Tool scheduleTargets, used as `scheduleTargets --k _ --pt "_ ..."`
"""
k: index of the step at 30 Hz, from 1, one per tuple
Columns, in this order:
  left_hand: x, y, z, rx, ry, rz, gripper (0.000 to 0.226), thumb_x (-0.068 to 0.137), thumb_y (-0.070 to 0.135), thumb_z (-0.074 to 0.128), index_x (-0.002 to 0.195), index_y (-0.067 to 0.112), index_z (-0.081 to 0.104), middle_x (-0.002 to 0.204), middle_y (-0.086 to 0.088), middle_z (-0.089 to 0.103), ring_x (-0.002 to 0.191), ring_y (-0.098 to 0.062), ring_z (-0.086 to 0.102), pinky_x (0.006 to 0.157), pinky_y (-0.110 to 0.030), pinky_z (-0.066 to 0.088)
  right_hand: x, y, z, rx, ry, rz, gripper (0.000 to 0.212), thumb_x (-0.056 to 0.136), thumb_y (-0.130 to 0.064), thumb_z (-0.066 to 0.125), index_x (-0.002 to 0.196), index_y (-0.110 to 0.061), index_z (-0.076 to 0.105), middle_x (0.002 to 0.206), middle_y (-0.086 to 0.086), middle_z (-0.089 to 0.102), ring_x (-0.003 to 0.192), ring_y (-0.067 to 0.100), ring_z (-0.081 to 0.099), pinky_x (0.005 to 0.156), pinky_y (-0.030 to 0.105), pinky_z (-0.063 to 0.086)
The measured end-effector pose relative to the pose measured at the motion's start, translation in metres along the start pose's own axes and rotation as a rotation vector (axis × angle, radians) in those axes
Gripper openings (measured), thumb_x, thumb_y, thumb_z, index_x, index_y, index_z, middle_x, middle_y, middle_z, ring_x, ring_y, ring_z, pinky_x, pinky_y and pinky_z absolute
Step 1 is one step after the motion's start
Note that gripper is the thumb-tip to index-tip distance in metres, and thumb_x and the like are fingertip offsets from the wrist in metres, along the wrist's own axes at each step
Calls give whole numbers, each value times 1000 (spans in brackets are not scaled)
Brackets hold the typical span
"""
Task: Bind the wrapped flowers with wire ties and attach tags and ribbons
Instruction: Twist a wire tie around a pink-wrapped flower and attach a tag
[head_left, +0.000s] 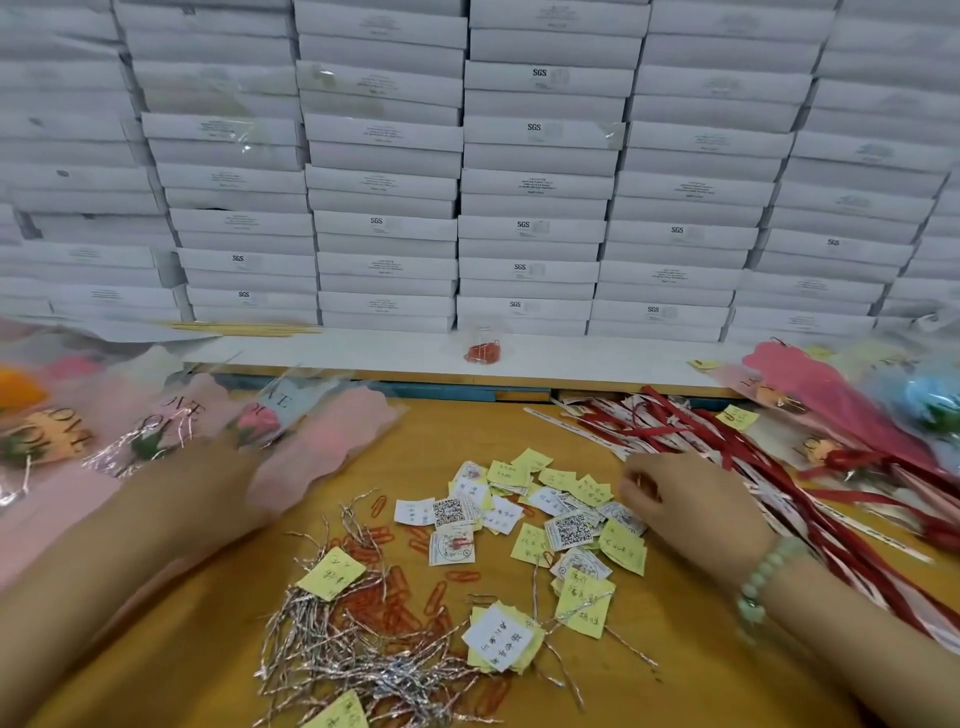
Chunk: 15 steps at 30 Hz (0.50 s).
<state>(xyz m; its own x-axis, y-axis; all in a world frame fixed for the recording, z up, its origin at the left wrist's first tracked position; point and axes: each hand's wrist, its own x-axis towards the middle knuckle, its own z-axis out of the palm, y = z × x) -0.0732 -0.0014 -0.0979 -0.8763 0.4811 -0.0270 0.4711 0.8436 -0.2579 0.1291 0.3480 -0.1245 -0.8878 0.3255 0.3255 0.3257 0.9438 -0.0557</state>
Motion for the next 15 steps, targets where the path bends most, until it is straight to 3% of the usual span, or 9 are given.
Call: scheduleTargets --k 3,6,9,13,15 --pt "4 3 11 118 -102 -19 54 92 54 46 134 20 43 135 -2 44 124 -19 48 97 -29 44 -1 6 6 92 18 14 21 97 -35 48 82 -29 61 69 -6 64 63 6 57 52 23 45" --pt "4 8 18 130 -89 -42 37 91 32 46 126 21 46 125 0 46 111 -15 55 86 -28 49 -2 9 9 123 35 18 20 96 -33 50 78 -29 60 64 -8 60 59 6 54 46 19 31" --pt "5 13 26 198 -13 -49 27 90 21 45 117 23 51 117 4 54 101 -13 61 76 -24 50 -3 9 12 145 18 25 20 96 -32 51 79 -29 60 65 -8 61 60 6 55 50 23 40" --pt "12 12 31 236 89 -84 29 92 14 43 118 21 54 117 2 61 104 -16 62 83 -28 54 -4 11 15 196 22 36 21 95 -29 53 75 -30 59 62 -10 62 58 4 56 55 29 49" --pt "7 15 29 256 164 -79 31 92 5 45 121 12 55 121 -8 60 96 -23 67 77 -34 57 -5 12 15 195 39 34 20 95 -29 54 76 -29 60 62 -10 62 57 5 56 54 28 47"
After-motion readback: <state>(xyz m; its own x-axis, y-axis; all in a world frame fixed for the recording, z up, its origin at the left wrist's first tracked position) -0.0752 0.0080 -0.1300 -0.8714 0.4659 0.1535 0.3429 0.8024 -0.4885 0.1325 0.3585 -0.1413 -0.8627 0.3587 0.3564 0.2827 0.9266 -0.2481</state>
